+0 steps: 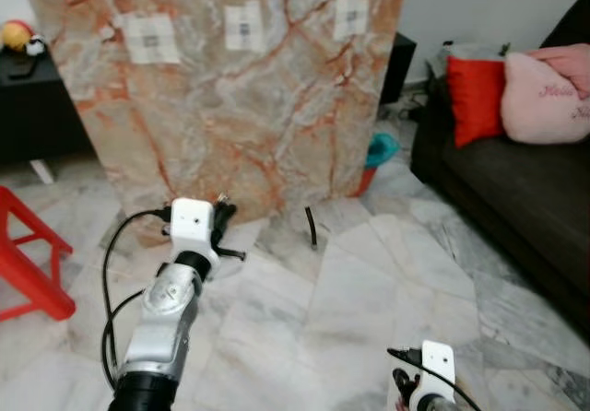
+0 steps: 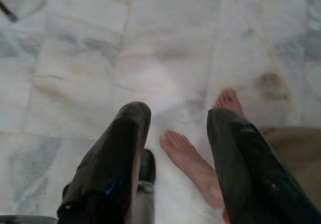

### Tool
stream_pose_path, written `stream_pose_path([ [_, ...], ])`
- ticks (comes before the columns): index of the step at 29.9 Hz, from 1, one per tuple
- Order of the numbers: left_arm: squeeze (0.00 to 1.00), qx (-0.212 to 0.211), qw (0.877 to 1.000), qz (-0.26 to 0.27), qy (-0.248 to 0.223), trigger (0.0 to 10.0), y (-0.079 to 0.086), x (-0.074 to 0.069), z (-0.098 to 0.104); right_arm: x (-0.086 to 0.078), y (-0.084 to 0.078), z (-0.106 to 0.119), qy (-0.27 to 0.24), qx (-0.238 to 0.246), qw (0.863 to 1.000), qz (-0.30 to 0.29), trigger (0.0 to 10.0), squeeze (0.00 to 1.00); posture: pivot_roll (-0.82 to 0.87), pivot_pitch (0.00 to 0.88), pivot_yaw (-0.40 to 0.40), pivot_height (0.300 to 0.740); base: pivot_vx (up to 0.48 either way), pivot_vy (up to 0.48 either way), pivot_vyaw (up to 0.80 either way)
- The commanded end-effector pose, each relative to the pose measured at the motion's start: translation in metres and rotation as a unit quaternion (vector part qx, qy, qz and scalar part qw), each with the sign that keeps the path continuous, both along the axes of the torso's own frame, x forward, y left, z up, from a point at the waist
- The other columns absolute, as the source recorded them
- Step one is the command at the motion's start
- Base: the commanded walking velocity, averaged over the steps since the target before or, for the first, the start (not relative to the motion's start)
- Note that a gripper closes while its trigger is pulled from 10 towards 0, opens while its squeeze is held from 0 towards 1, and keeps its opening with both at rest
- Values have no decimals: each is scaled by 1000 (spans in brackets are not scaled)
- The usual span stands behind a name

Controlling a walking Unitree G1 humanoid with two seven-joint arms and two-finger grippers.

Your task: Hang keys on a hook

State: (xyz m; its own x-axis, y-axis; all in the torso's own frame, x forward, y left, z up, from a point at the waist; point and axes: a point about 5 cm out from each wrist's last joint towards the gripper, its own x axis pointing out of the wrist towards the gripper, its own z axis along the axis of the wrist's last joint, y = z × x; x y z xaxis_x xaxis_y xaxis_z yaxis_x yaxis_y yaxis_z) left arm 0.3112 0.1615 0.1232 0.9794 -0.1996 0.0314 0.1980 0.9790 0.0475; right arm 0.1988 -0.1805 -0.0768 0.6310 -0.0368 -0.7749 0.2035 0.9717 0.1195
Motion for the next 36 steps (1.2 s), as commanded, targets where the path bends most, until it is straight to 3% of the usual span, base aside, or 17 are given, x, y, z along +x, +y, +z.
stream_pose_path([
  [1,0,-1,1000,-5,-9,10000,-3,2,6,-1,-3,0,-2,-2,1000,-6,10000,0,76,0,-70,740,0,0,0],
  [21,0,5,1000,-30,-6,10000,-11,-2,5,-3,-5,-1,-7,-2,1000,-18,10000,0,96,0,-64,740,0,212,0],
  [29,0,6,999,-40,-8,10000,-16,0,7,-3,-6,0,-9,-2,1000,-29,10000,0,85,0,-58,740,0,0,0],
  [36,0,8,999,-49,-10,10000,-19,2,10,-2,-9,0,-9,-6,999,-31,10000,0,89,0,-61,740,0,0,-554],
])
